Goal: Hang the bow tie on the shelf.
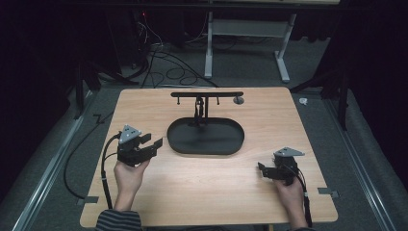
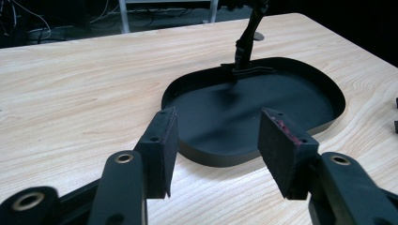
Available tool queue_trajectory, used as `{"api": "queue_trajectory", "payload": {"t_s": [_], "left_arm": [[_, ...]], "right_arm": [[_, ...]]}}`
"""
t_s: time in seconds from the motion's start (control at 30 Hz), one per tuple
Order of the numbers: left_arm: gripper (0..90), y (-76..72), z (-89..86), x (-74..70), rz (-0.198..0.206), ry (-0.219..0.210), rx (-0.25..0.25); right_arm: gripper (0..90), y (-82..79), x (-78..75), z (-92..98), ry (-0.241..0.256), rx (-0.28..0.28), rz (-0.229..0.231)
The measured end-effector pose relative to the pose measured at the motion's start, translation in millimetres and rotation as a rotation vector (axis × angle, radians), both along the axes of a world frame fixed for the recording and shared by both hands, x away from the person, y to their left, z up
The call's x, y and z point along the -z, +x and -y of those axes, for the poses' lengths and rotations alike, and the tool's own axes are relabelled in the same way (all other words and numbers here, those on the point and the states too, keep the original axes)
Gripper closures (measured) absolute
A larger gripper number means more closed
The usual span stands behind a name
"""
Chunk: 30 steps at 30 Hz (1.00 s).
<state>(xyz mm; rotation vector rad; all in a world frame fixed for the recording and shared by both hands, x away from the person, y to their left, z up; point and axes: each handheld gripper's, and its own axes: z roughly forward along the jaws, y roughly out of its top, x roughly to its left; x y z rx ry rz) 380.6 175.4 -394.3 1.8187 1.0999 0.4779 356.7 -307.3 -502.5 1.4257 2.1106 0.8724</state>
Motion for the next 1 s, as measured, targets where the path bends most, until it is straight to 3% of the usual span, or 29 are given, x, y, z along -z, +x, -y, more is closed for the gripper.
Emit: {"api": "queue_trajectory", "payload": {"t_s": [1.0], "left_arm": [[47.8, -11.8, -10.9, 17.3, -0.04, -0.031, -0.028]], "right_arm": [[21.7, 0.1, 0.0, 0.1, -0.001, -0.001, 0.001]]}}
